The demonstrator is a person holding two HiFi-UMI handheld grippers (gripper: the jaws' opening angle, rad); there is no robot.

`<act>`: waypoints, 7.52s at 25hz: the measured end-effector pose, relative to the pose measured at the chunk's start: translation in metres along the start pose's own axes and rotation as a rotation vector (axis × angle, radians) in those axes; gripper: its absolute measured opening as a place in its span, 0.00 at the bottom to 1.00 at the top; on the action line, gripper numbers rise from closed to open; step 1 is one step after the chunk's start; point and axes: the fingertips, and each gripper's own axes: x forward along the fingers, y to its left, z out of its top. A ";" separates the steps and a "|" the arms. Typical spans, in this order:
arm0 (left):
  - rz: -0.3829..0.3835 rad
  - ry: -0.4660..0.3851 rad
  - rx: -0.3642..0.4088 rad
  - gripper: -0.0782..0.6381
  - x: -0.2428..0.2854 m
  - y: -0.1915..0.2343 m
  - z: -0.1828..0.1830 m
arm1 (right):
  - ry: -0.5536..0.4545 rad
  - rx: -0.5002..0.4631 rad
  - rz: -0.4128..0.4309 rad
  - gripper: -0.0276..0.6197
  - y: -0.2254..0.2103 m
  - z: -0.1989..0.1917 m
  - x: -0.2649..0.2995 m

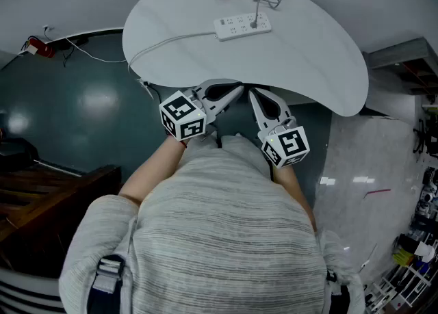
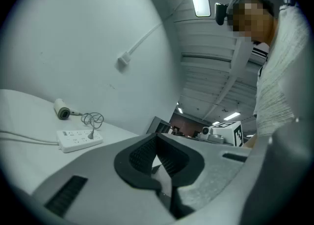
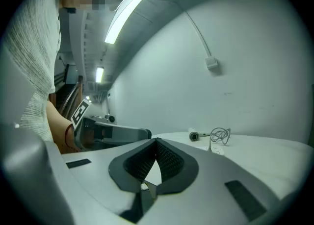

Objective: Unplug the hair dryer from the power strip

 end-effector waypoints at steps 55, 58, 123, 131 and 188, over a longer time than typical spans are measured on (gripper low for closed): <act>0.231 0.381 0.238 0.34 0.120 0.216 -0.012 | 0.256 -0.039 0.195 0.09 -0.182 -0.035 0.153; 0.245 0.485 0.323 0.46 0.132 0.236 -0.019 | 0.294 -0.046 0.223 0.19 -0.200 -0.042 0.170; 0.078 1.026 0.487 0.79 0.186 0.317 -0.109 | 0.678 -0.317 0.219 0.15 -0.234 -0.118 0.231; 0.076 1.021 0.488 0.79 0.186 0.317 -0.109 | 0.767 -0.281 0.261 0.14 -0.234 -0.117 0.236; 0.060 1.023 0.499 0.79 0.186 0.316 -0.111 | 0.718 -0.192 0.090 0.14 -0.281 -0.093 0.177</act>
